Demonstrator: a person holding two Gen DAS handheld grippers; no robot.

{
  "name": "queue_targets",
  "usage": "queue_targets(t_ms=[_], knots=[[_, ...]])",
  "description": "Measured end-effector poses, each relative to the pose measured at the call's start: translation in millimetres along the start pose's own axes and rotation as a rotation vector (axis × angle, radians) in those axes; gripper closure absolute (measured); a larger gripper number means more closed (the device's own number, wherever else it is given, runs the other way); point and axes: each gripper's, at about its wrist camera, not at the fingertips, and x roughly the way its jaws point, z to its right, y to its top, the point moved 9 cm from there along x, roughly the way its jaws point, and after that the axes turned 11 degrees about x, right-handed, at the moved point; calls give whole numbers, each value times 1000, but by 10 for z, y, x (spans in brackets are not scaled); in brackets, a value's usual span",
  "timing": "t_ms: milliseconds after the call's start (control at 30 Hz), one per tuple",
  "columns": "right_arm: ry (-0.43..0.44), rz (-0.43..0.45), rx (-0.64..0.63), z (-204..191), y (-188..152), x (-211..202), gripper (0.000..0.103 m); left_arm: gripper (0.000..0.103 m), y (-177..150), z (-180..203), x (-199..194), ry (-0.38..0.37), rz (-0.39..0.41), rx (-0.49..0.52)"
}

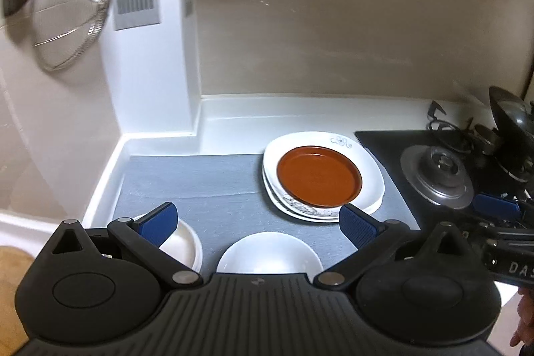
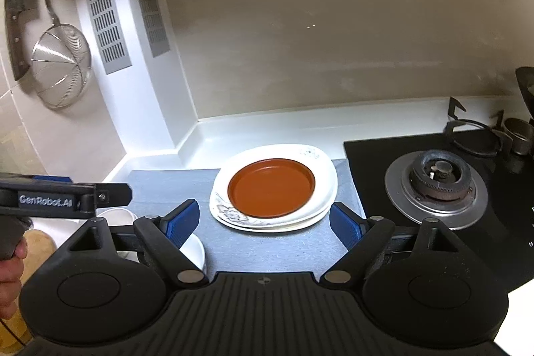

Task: Organize plates and bowls
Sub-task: 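Lower the terracotta plate onto the white plate stack and open left gripper, then move the left gripper toward the stack of cream bowls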

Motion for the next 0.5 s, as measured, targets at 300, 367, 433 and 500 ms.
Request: queue_targets(t_ms=[300,367,433,500], knots=[[45,-7,-58,-210,-19,-45,16,0,-219,-225,-204,93,-42,-50],[56,-10,-68,-250,-42,-57,16,0,-272,-285,-233,100,-53,-79],[67,-14,-79,-295,-65,-63,16,0,-333,-352,-254,109,-67,-101],[78,-18,-90,-346,-84,-59,15,0,-406,-426,-277,121,-85,-121]])
